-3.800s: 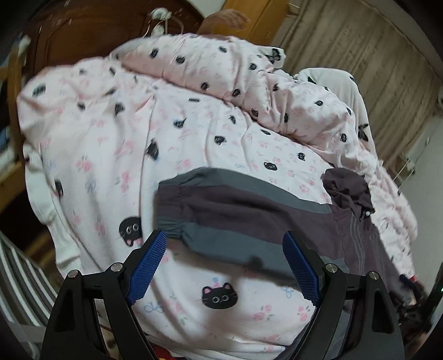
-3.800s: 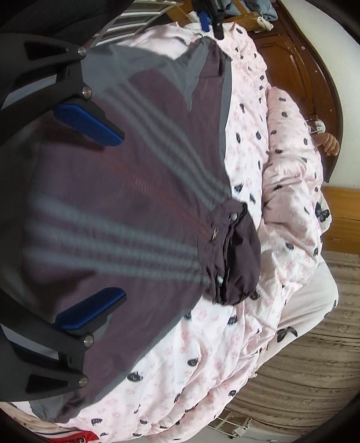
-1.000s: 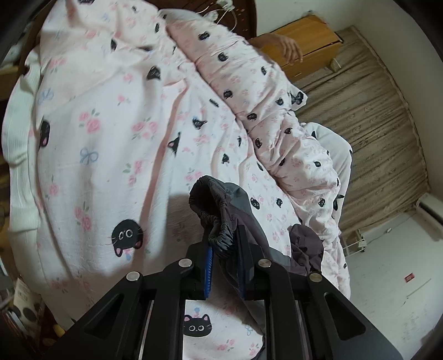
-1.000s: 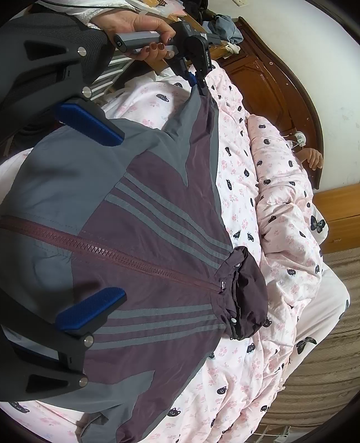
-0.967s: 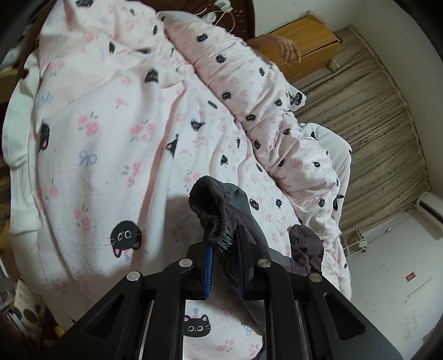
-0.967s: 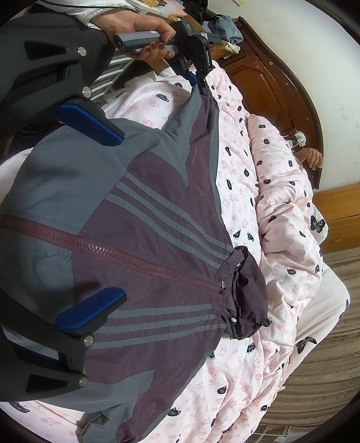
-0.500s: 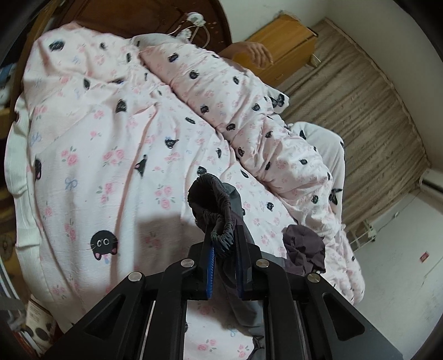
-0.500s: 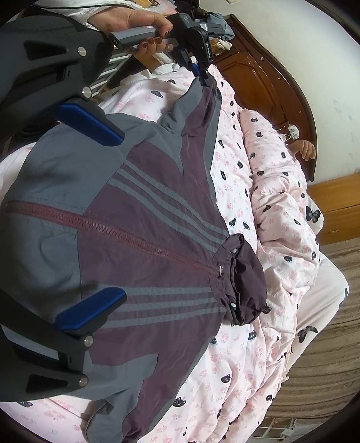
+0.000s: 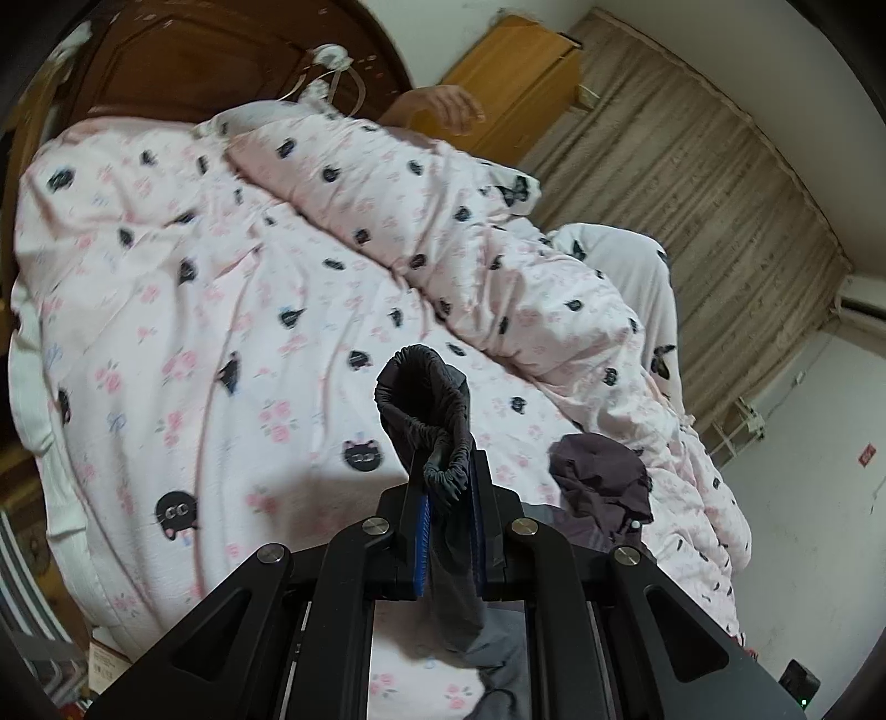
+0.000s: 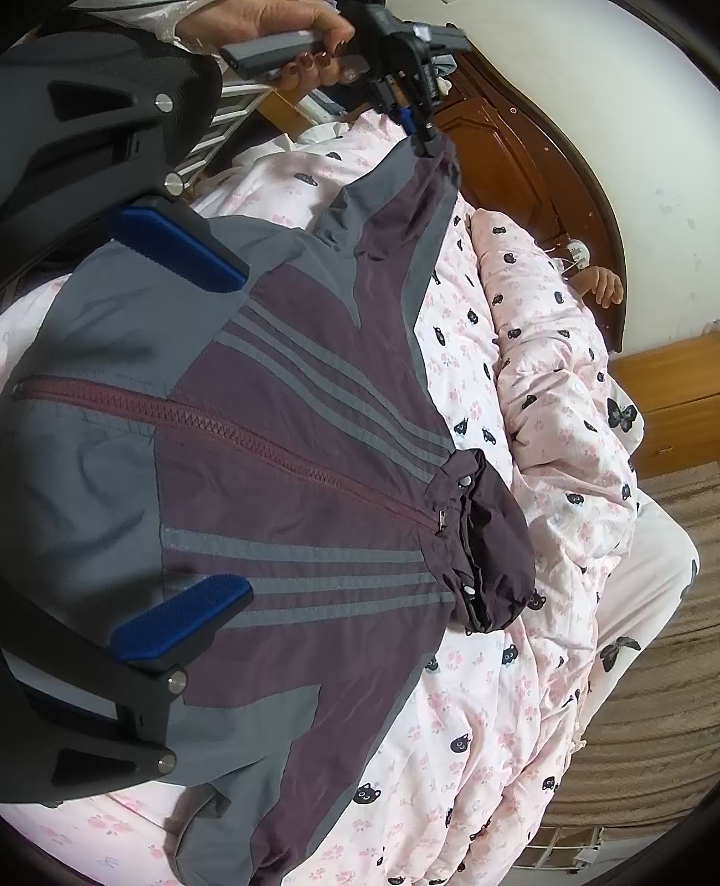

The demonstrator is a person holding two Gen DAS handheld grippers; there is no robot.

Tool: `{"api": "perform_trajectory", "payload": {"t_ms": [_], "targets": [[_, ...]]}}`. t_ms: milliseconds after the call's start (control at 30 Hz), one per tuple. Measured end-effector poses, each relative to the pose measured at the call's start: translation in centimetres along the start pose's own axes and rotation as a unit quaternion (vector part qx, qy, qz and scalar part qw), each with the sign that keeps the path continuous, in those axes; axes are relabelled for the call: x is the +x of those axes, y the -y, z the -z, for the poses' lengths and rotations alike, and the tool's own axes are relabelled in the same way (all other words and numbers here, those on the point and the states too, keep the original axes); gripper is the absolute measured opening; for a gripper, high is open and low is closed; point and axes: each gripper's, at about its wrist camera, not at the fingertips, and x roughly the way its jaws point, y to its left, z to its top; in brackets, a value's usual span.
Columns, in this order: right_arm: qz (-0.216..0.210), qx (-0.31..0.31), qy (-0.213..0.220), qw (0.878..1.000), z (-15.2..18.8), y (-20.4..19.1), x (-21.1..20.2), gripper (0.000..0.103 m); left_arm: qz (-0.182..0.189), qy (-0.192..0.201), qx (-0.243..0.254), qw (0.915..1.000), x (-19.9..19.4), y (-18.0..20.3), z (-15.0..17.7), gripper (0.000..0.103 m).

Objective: Fold clothes
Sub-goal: 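Carry the sleeve across the jacket body with the left gripper and release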

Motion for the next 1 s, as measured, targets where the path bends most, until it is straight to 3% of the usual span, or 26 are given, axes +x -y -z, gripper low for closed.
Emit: {"api": "perform_trajectory", "payload": {"t_ms": [400,1000], "targets": [[-0.040,0.018,0.006,0.999,0.7,1.5,0.0,0.103,0.022,-0.011,0.090,0.9956,-0.4,8.4,1.0,0.010],[-0.097,0.030,0.032,0.994,1.3,4.1,-0.9,0.103,0.072,-0.068,0.183,0.9781,2.7,19.4,7.1,0.010]]}}
